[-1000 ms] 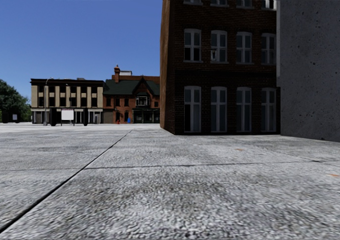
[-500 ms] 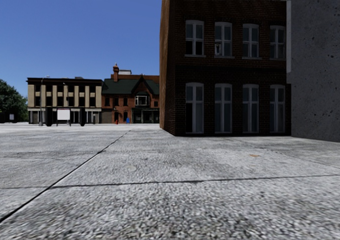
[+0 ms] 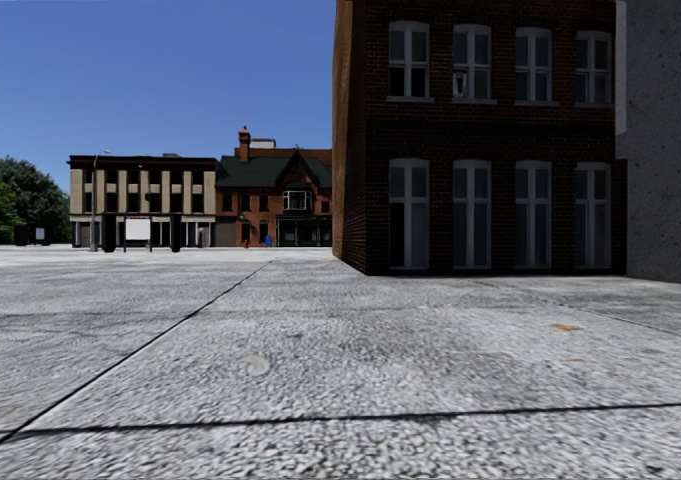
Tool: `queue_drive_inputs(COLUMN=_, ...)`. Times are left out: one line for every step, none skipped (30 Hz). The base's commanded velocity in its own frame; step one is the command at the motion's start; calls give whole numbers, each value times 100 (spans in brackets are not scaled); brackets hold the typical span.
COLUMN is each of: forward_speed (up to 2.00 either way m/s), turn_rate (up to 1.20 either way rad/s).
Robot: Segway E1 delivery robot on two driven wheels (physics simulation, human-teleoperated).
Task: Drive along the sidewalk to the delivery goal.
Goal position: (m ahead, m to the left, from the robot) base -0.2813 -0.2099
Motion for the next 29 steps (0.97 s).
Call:
queue_drive_inputs(forward_speed=0, turn_rate=0)
queue_drive_inputs(forward_speed=0, turn_rate=0)
queue_drive_inputs(forward_speed=0, turn_rate=0)
queue_drive_inputs(forward_speed=0, turn_rate=0)
queue_drive_inputs(forward_speed=0, turn_rate=0)
queue_drive_inputs(forward_speed=0, turn_rate=0)
queue_drive_inputs(forward_speed=0, turn_rate=0)
queue_drive_inputs(forward_speed=0, turn_rate=0)
queue_drive_inputs(forward_speed=0, turn_rate=0)
queue_drive_inputs(forward_speed=0, turn_rate=0)
queue_drive_inputs(forward_speed=0, turn_rate=0)
queue_drive_inputs(forward_speed=0, turn_rate=0)
queue_drive_inputs(forward_speed=0, turn_rate=0)
queue_drive_inputs(forward_speed=0, turn_rate=0)
queue_drive_inputs(forward_speed=0, turn_rate=0)
queue_drive_inputs(forward_speed=0, turn_rate=0)
queue_drive_inputs(forward_speed=0, turn_rate=0)
queue_drive_inputs(forward_speed=0, turn_rate=0)
queue_drive_inputs(forward_speed=0, turn_rate=0)
queue_drive_inputs(forward_speed=0, turn_rate=0)
queue_drive_inputs(forward_speed=0, turn_rate=0)
queue_drive_inputs(forward_speed=0, turn_rate=0)
queue_drive_inputs(forward_speed=0, turn_rate=0)
queue_drive_inputs(forward_speed=0, turn_rate=0)
queue_drive_inputs(forward_speed=0, turn_rate=0)
queue_drive_inputs(forward_speed=0, turn_rate=0)
queue_drive_inputs(forward_speed=0, turn_rate=0)
queue_drive_inputs(forward_speed=0, turn_rate=0)
queue_drive_inputs(forward_speed=0, turn_rate=0)
